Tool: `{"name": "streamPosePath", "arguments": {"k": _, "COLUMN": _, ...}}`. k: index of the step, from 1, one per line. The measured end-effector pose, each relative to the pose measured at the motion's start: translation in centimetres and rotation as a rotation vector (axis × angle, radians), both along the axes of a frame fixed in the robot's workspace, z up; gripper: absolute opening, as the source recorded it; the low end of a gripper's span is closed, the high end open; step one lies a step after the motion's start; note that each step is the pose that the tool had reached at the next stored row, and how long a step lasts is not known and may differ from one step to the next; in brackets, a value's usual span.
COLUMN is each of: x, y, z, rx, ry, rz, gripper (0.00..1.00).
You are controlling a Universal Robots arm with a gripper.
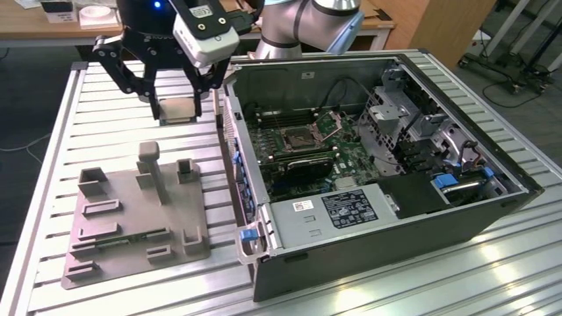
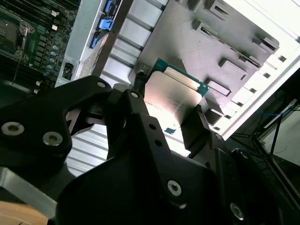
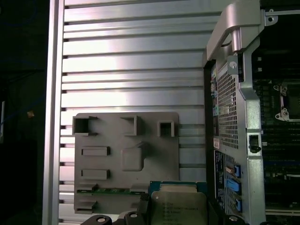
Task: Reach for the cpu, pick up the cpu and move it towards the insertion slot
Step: 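Pick up the cpu and move it towards the insertion slot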
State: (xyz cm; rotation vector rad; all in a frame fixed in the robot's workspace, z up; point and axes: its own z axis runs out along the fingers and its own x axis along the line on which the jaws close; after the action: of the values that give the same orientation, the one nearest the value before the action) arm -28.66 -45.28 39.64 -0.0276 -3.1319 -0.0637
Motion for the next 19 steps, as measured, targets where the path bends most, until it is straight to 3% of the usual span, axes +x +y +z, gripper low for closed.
{"name": "streamPosePath", "arguments": {"k": 19, "x": 1.8, "y": 0.00, "z": 0.00, "rx": -0.0001, "ry": 0.0000, "rz": 0.000, "gripper": 0.55}}
